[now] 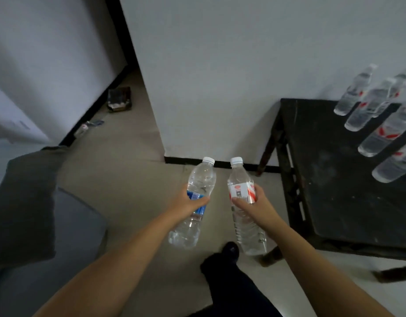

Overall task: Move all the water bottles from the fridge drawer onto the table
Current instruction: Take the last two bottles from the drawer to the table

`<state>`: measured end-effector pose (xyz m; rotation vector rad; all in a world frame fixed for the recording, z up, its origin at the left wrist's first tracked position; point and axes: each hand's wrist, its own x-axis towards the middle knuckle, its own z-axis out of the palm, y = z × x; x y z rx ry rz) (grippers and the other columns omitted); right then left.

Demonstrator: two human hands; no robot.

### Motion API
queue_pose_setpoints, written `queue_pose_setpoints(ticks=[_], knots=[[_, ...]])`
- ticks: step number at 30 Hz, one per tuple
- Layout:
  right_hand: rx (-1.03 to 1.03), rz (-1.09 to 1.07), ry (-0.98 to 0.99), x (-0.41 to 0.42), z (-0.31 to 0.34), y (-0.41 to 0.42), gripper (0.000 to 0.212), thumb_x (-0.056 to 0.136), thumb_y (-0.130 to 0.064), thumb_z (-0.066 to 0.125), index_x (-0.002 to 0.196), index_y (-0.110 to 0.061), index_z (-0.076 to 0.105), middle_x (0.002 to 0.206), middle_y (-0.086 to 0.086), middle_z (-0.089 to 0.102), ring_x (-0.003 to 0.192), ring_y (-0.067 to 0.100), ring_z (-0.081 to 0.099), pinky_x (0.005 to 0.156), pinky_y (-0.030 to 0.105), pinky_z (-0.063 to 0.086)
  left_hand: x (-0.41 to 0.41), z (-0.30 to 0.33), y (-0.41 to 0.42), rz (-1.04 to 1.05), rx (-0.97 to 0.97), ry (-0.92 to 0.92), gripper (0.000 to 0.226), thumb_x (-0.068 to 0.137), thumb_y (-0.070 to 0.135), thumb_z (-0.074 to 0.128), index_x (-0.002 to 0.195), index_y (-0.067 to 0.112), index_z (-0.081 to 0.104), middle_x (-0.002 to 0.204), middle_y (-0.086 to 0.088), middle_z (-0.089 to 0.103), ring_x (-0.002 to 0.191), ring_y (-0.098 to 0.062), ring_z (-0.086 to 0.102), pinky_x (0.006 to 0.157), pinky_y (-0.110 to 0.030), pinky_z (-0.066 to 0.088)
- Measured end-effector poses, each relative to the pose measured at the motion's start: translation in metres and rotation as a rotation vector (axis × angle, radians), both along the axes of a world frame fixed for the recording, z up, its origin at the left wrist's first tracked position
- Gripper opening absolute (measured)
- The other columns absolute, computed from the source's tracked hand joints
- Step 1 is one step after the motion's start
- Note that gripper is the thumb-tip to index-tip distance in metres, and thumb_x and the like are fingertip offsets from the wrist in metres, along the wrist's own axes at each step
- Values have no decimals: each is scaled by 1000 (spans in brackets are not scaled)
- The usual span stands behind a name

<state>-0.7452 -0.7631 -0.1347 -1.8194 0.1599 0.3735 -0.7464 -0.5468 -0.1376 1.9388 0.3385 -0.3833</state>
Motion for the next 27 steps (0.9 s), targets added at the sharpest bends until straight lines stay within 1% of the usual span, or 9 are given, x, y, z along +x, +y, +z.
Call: queue_pose_setpoints(ticks=[2,4,6,8,11,14,17,24,27], knots=[[2,-13,6,33,-4,-6,76,81,-36,72,141,-27,27,121,-1,53,106,19,60,91,41,54,40,-4,-9,-36,-13,-7,51,78,38,73,118,30,42,102,7,58,87,-7,58,76,-25,47],[-9,-39,-8,79,-9,-17,76,80,-37,72,141,-27,27,122,0,53,106,20,61,90,42,55,92,-7,-22,-52,-5,-10,48,79,34,74,114,28,42,93,12,56,85,-6,56,79,-28,46],[-10,-71,-20,118,-7,-28,74,81,-33,72,140,-23,29,122,2,55,105,20,61,85,37,56,137,-5,-31,-63,2,-22,44,77,35,74,109,29,44,92,10,57,87,-9,58,83,-31,48],[-1,-110,-33,160,-2,-44,69,82,-28,72,137,-20,32,115,1,56,98,16,62,73,26,55,186,0,-43,-62,15,-46,49,73,39,76,110,31,45,97,8,59,93,-14,61,90,-37,51],[-14,-130,-49,210,8,-66,65,83,-26,71,135,-20,33,111,-2,55,92,9,60,65,17,50,244,14,-62,-83,10,-82,42,78,35,73,108,30,44,95,10,58,88,-10,59,81,-29,49],[0,-198,-62,255,11,-92,67,82,-26,72,136,-21,33,115,-1,57,95,8,60,73,21,51,300,21,-90,-156,16,-102,43,80,37,70,112,30,42,100,8,58,89,-10,58,75,-25,46],[19,-284,-57,282,12,-114,67,82,-28,72,136,-22,33,111,-5,56,97,9,60,79,26,50,341,24,-119,-227,1,-91,47,80,37,71,117,27,44,109,2,60,98,-17,60,85,-32,48],[-3,-518,1,318,-1,-163,55,83,-31,71,128,-20,41,108,-4,61,94,9,61,70,20,49,419,17,-190,-470,4,-51,54,79,33,73,123,21,44,109,1,59,98,-17,60,86,-33,48],[-26,-641,44,337,-7,-182,58,83,-33,70,130,-20,39,105,-9,58,90,6,59,67,19,47,459,12,-220,-585,-13,-48,57,79,31,73,125,19,42,116,-2,59,100,-16,59,88,-33,48]])
